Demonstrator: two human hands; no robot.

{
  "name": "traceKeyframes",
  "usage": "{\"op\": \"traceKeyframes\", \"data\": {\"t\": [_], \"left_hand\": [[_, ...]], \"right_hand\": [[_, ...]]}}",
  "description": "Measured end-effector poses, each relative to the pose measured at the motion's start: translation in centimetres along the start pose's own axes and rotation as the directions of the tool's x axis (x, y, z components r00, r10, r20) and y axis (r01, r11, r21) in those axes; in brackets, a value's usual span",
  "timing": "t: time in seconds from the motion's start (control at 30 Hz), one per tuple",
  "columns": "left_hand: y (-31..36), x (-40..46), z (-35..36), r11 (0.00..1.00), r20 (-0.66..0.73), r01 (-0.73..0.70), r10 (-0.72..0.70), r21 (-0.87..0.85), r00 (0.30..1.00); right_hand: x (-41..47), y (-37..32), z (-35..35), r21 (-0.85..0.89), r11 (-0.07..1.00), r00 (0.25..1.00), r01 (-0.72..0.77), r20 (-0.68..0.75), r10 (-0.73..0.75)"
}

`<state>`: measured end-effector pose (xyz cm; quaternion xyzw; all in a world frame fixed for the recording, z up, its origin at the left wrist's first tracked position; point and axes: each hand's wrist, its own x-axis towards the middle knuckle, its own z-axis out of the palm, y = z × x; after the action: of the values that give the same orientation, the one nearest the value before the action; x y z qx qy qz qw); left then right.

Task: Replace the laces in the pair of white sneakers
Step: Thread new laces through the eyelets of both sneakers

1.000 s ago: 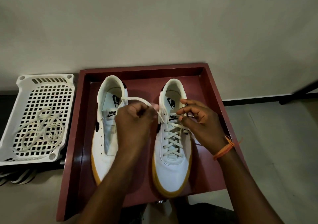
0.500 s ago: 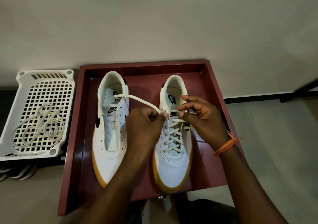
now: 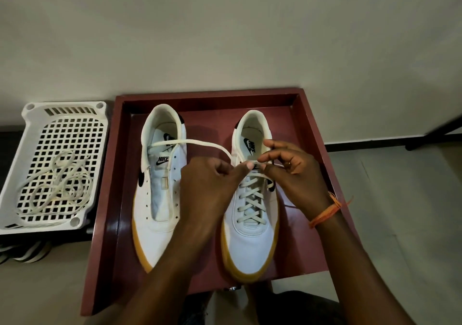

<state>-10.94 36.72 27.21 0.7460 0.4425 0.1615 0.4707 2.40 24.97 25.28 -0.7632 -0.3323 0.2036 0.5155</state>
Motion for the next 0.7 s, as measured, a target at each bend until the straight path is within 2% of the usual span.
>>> {"op": "traceKeyframes", "data": {"t": [0.03,0.1,0.2,0.27,0.33,0.47,0.57,0.63,0.7], "left_hand": [[0.0,-0.2,0.2,0.998,-0.028,-0.054,0.055,0.020,0.998],[-0.4,-0.1,0.6,0.997,-0.043,-0.078,0.079,0.016,0.996],[-0.4,0.5,-0.1,0.983,-0.089,-0.014,-0.002,-0.183,0.996],[-0.2,0.9,-0.8,0.968,-0.182,-0.067,0.023,-0.241,0.983],[0.1,0.9,-0.9,0.957,-0.205,-0.121,0.067,-0.264,0.976],[-0.9,1.2,0.1,0.932,-0.071,-0.008,-0.019,-0.362,0.997],[-2.3,1.6,0.5,0.946,-0.041,0.069,-0.086,-0.317,0.995],[-2.5,1.5,0.7,0.933,0.015,0.120,-0.122,-0.339,0.992],[-2.8,1.3,1.2,0.924,0.066,0.154,-0.139,-0.351,0.988]], "right_hand": [[0.0,0.0,0.1,-0.001,1.000,1.000,-0.002,-0.004,0.002],[0.0,0.0,0.1,-0.004,1.000,1.000,0.000,-0.013,0.000],[0.0,0.0,0.1,-0.009,1.000,1.000,0.003,-0.015,-0.003],[0.1,0.1,0.2,-0.036,0.999,1.000,0.013,-0.021,-0.013],[0.1,0.1,0.2,-0.066,0.998,0.999,0.015,-0.028,-0.017],[-0.2,0.3,0.5,-0.011,1.000,0.999,0.026,-0.046,-0.027],[-0.4,0.5,0.4,-0.009,0.996,0.993,-0.087,-0.082,0.086],[-0.4,0.9,0.2,-0.123,0.982,0.989,-0.143,0.006,0.145],[-0.8,1.3,-0.1,-0.242,0.961,0.977,-0.135,0.130,0.170]]}}
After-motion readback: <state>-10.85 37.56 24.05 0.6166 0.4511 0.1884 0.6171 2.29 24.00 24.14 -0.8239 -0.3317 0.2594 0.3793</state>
